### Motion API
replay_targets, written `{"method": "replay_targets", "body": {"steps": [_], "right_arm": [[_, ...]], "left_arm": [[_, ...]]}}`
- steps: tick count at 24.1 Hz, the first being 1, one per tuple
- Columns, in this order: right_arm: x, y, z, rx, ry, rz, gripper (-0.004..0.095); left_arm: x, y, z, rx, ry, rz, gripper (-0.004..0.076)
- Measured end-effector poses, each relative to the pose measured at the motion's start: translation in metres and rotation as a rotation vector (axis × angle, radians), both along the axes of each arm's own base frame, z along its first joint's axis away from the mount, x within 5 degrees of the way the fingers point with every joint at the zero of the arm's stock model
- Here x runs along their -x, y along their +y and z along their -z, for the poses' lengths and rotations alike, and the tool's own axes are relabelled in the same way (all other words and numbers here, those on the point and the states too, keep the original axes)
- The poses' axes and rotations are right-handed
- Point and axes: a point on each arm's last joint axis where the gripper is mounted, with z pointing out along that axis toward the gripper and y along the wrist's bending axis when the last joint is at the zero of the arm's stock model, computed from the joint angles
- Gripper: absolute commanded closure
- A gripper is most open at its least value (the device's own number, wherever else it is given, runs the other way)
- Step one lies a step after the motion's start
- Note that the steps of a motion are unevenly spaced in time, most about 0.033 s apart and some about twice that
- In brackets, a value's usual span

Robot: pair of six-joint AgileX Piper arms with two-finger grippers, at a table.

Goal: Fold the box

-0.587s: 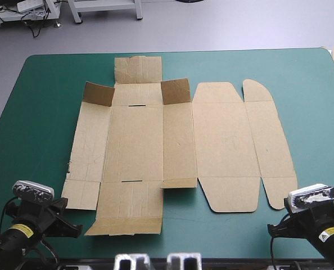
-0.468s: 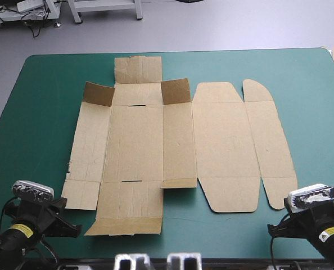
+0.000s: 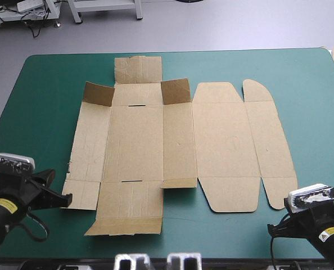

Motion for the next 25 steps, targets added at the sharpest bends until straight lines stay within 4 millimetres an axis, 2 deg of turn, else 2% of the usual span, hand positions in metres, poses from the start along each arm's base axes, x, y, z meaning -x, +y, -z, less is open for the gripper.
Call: {"method": "replay_targets", "body": {"steps": [5,9,13,16,17,20,22,24,25], "right_arm": [[0.0,0.0,0.0,0.0,0.0,0.0,0.0921],[0.0,0.0,0.0,0.0,-0.002,0.0,0.0921],[0.0,0.0,0.0,0.0,-0.002,0.0,0.0921],[0.0,0.0,0.0,0.0,-0.002,0.0,0.0921],[0.0,0.0,0.0,0.0,-0.002,0.0,0.0921],[0.0,0.0,0.0,0.0,-0.002,0.0,0.0921],[0.0,0.0,0.0,0.0,-0.002,0.0,0.0921],[0.0,0.0,0.0,0.0,-0.002,0.0,0.0921],[0.0,0.0,0.0,0.0,-0.002,0.0,0.0921]], "left_arm": [[-0.04,0.0,-0.019,0.0,0.044,-0.06,0.0732],[-0.078,-0.002,-0.022,0.011,0.111,-0.106,0.0732],[-0.121,-0.005,-0.016,-0.007,0.197,-0.133,0.0732],[-0.156,0.0,-0.02,-0.057,0.24,-0.201,0.0732],[-0.172,0.008,-0.025,-0.066,0.279,-0.254,0.0732],[-0.195,0.031,-0.029,-0.032,0.385,-0.34,0.0732],[-0.206,0.055,-0.021,0.061,0.52,-0.406,0.0732],[-0.215,0.067,-0.007,0.092,0.591,-0.438,0.0715],[-0.218,0.07,-0.003,0.096,0.607,-0.444,0.0673]]}}
